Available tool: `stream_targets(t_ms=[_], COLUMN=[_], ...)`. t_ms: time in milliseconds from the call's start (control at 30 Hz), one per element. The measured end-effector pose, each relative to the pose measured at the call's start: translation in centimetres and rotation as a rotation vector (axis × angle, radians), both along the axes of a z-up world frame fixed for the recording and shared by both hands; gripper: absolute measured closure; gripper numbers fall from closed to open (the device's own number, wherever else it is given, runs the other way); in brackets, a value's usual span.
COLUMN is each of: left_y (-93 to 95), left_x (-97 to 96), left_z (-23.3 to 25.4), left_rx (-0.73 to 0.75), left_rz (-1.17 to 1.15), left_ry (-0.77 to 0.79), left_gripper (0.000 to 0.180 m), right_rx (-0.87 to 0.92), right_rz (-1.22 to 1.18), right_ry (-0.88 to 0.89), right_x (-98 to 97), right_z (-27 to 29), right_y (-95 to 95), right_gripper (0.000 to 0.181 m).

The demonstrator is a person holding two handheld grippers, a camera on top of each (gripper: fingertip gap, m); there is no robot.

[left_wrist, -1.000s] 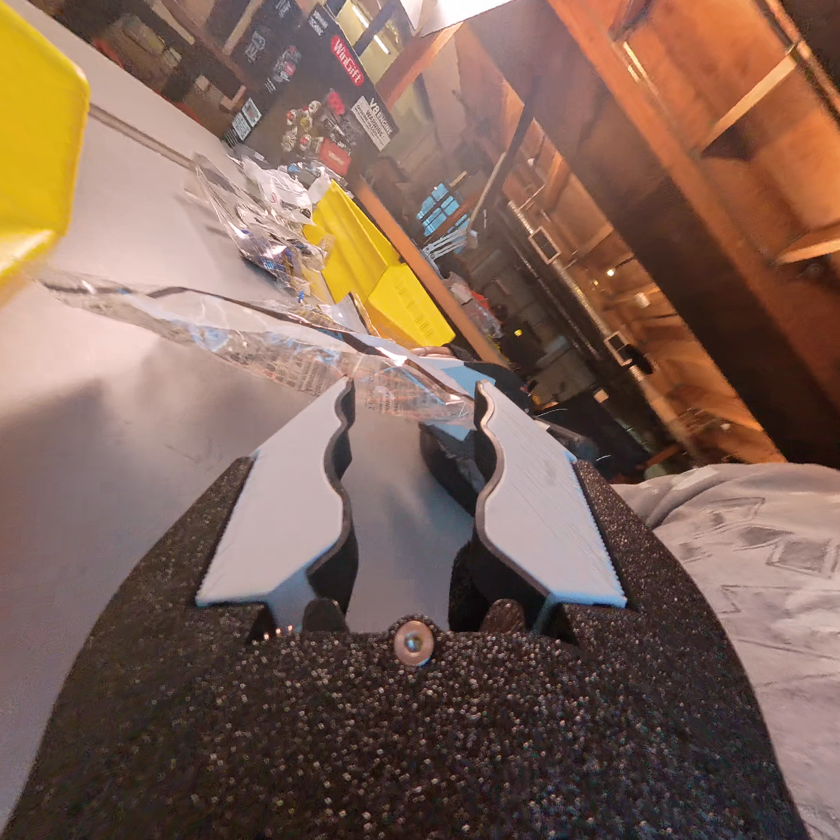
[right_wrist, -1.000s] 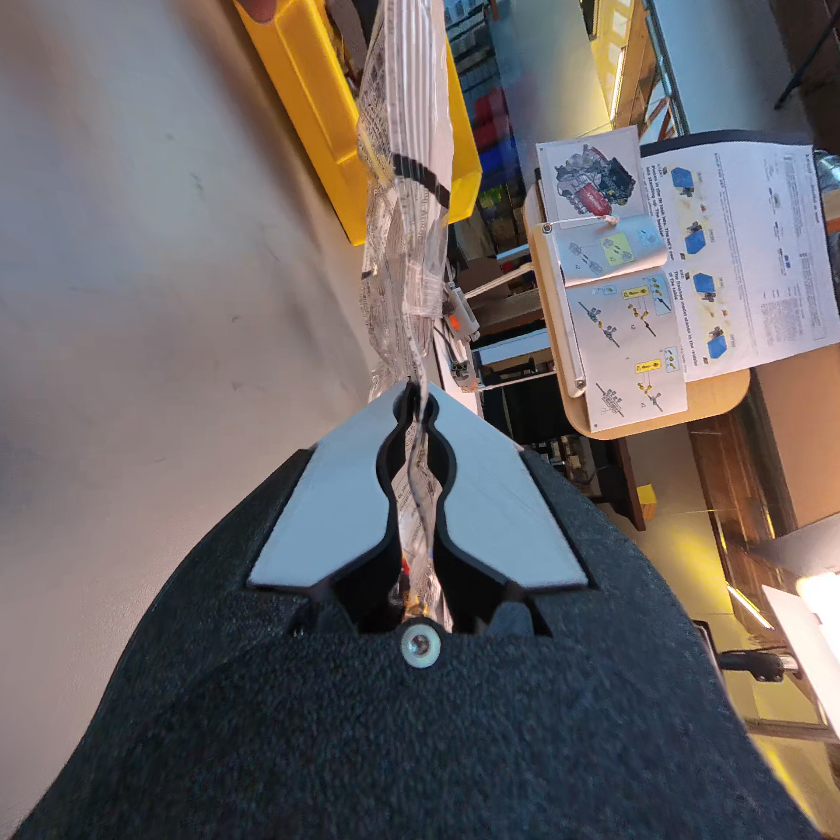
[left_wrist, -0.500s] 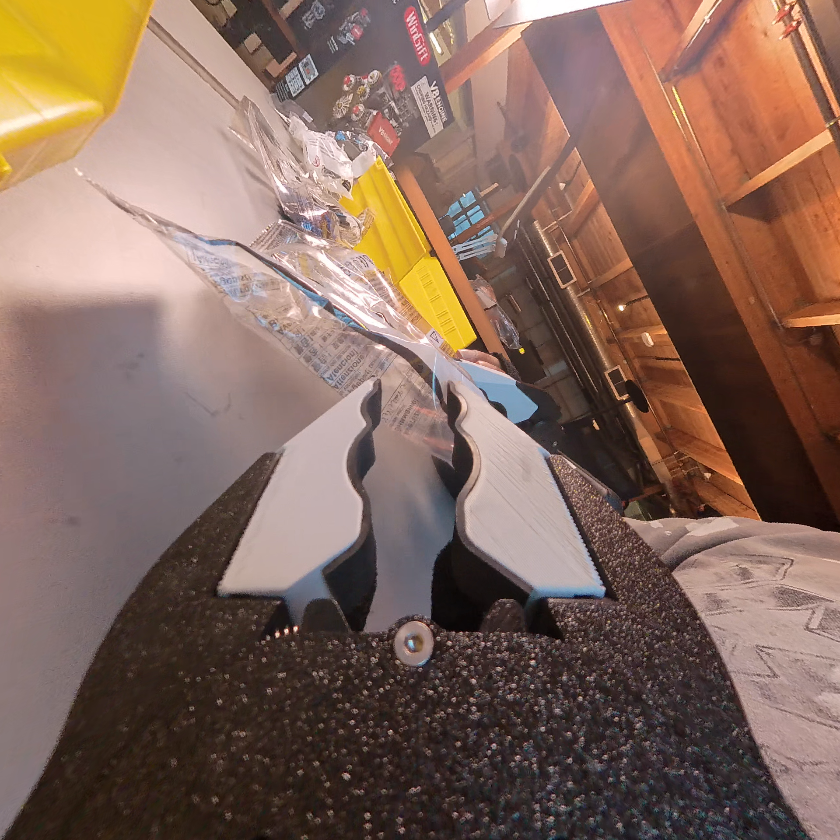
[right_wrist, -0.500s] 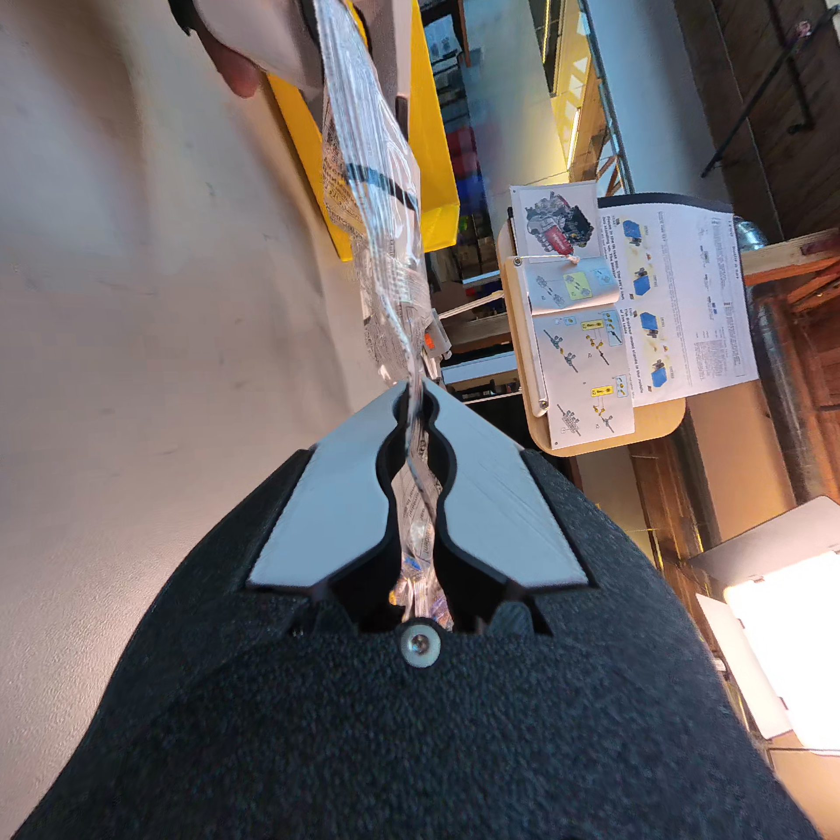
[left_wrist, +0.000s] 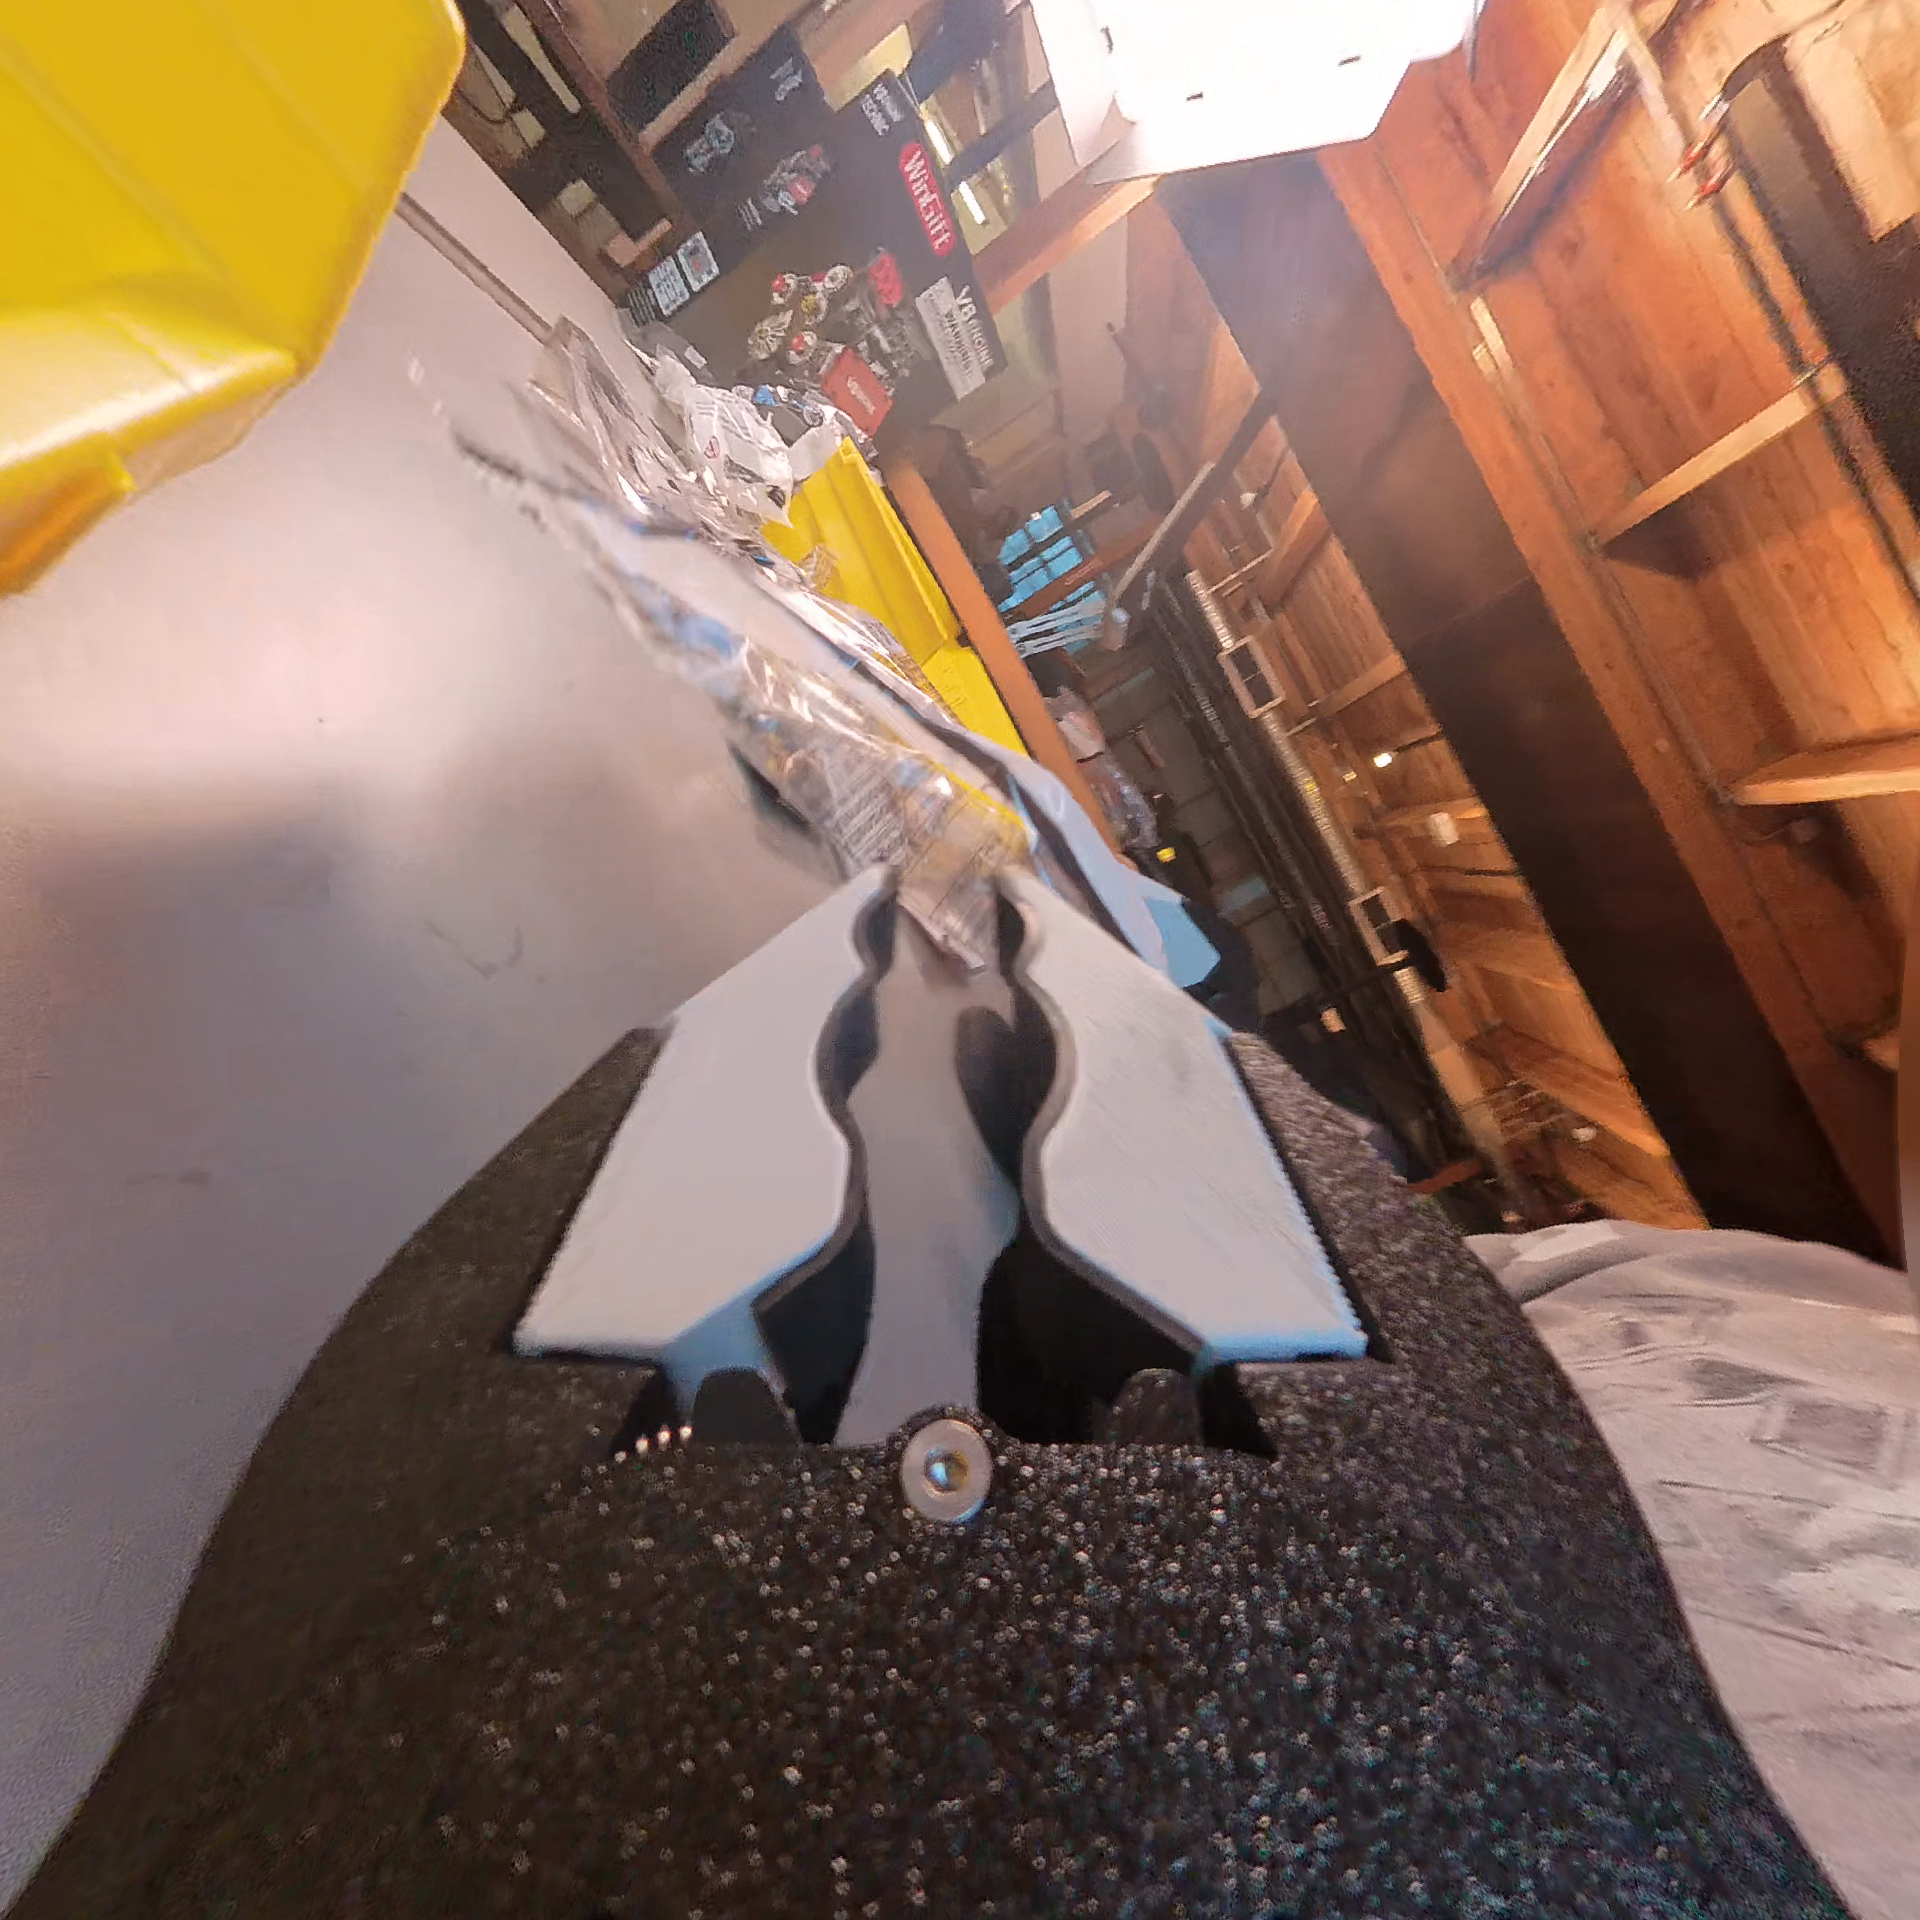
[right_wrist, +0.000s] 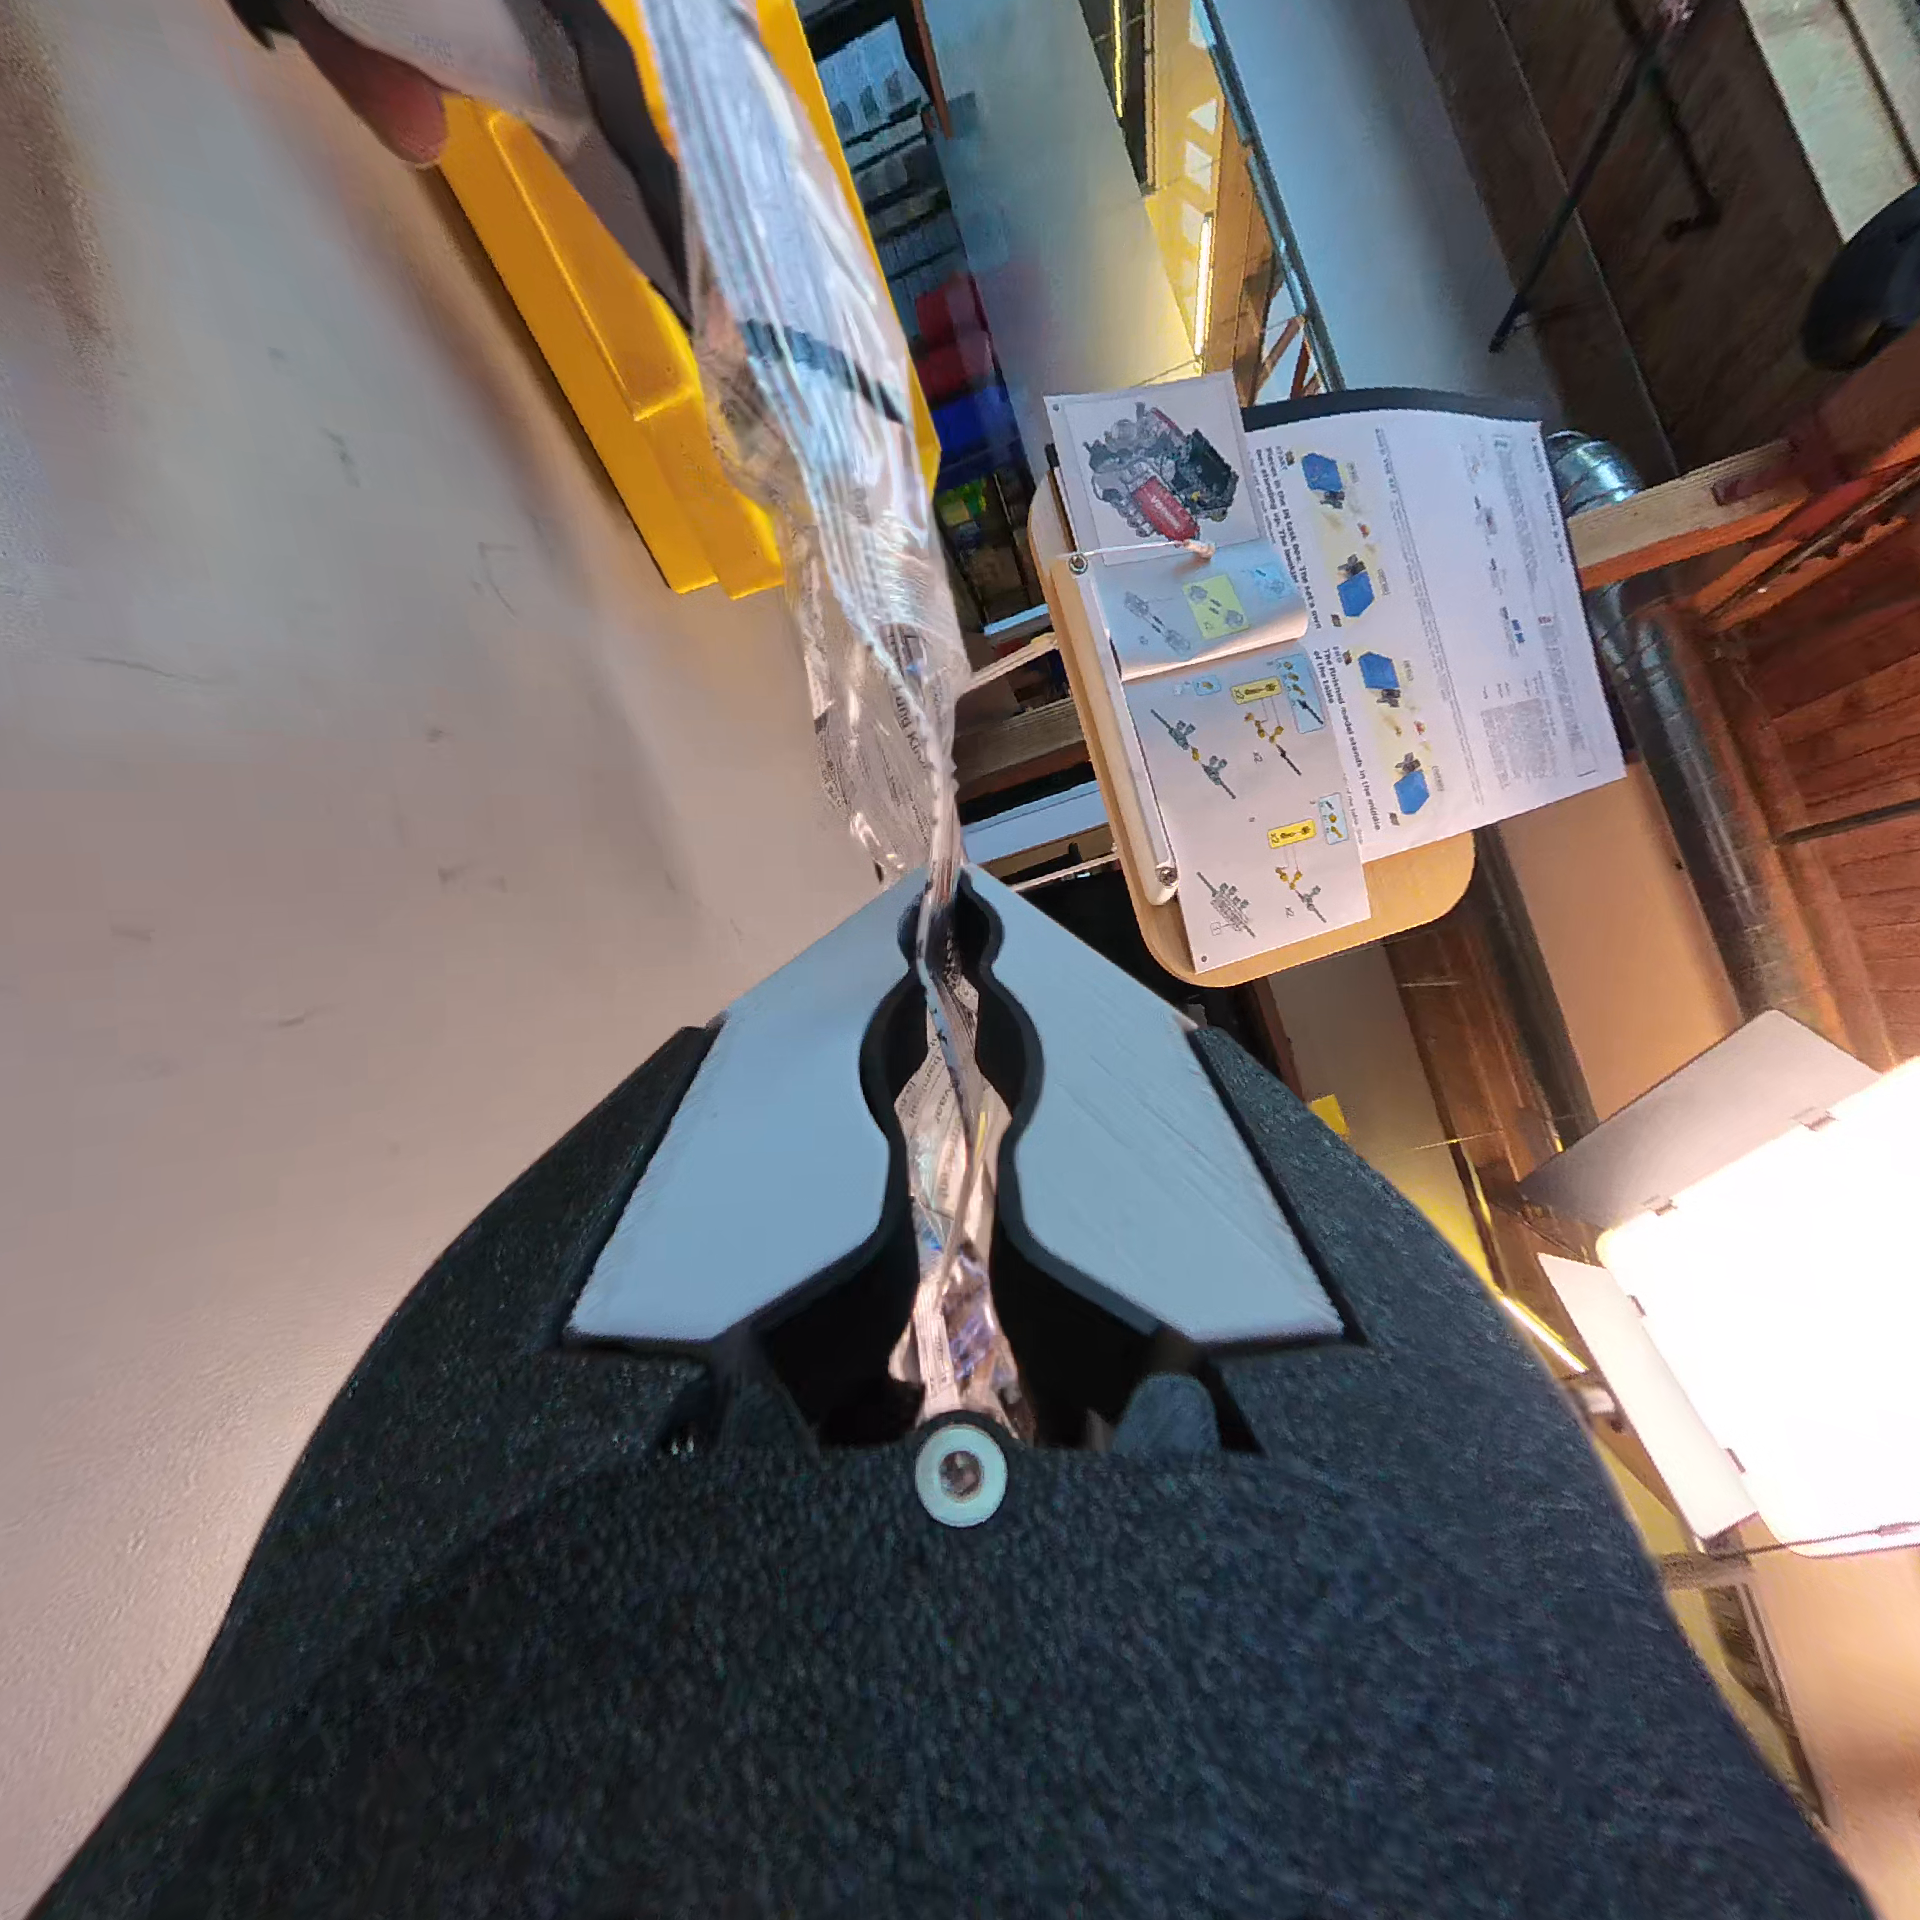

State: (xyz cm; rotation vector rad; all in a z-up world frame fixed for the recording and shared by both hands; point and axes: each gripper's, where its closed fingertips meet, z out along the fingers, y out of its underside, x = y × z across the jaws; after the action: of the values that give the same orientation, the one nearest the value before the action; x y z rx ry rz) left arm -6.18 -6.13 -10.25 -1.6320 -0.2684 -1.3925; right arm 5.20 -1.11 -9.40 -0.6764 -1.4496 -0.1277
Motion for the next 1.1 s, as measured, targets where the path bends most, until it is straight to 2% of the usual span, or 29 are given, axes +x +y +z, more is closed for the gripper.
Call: stream_targets(t_ms=[133, 167, 200, 267, 300, 367, 467, 500, 600, 700, 767, 833, 867, 933, 1000, 1100], left_y=[0.0, -0.1, -0.2, 0.0, 0.1, 0.4, 0.2, 0.2, 0.1, 0.1, 0.0, -0.2, -0.4, -0.6, -1.0, -1.1], left_x=[0.4, 0.7, 1.1, 1.8, 2.0, 1.7, 1.8, 1.9, 2.2, 1.7, 1.2, 0.8, 0.7, 0.9, 1.1, 2.4], left_z=[0.5, 1.0, 1.4, 1.9, 2.1, 2.4, 2.4, 2.4, 2.7, 4.0, 5.1, 6.4, 7.1, 8.2, 9.6, 10.8], left_rx=[-0.066, -0.064, -0.059, -0.043, -0.025, -0.011, 0.023, 0.036, 0.083, 0.15, 0.212, 0.302, 0.349, 0.437, 0.508, 0.577], left_rz=[-0.058, -0.091, -0.123, -0.137, -0.139, -0.132, -0.119, -0.115, -0.125, -0.112, -0.095, -0.07, -0.056, -0.033, -0.029, -0.024], left_ry=[-0.306, -0.393, -0.449, -0.438, -0.425, -0.407, -0.279, -0.244, -0.128, -0.081, -0.076, -0.061, -0.047, -0.021, -0.078, -0.142], left_gripper=[0.098, 0.093, 0.096, 0.101, 0.125, 0.141, 0.175, 0.18, 0.18, 0.18, 0.18, 0.18, 0.18, 0.18, 0.18, 0.18], right_rx=[0.059, 0.077, 0.09, 0.11, 0.116, 0.12, 0.111, 0.11, 0.032, -0.231, -0.528, -0.85, -0.947, -1.138, -1.387, -1.691], right_rz=[0.017, 0.029, 0.043, 0.077, 0.088, 0.08, 0.071, 0.068, 0.034, 0.006, 0.042, 0.075, 0.072, 0.086, 0.192, 0.453], right_ry=[0.01, 0.007, 0.0, -0.017, -0.024, -0.038, -0.039, -0.04, -0.007, 0.101, 0.16, 0.237, 0.251, 0.3, 0.364, 0.594], right_x=[-0.2, -0.5, -0.8, -1.3, -1.4, -1.1, -0.1, 0.2, 1.4, 3.1, 3.6, 3.8, 4.1, 4.4, 3.5, 1.9], right_z=[0.9, 1.0, 0.9, 0.7, 0.7, 0.5, 0.6, 0.6, 0.7, 1.2, 0.6, 0.2, 0.2, 0.9, 2.1, 6.0], right_y=[-0.4, -0.8, -1.1, -1.9, -2.2, -2.0, -1.9, -1.9, -1.4, -0.6, -1.2, -1.9, -2.1, -2.8, -4.4, -6.2], right_gripper=[0.181, 0.181, 0.181, 0.181, 0.181, 0.181, 0.181, 0.181, 0.18, 0.161, 0.151, 0.121, 0.115, 0.11, 0.099, 0.109])
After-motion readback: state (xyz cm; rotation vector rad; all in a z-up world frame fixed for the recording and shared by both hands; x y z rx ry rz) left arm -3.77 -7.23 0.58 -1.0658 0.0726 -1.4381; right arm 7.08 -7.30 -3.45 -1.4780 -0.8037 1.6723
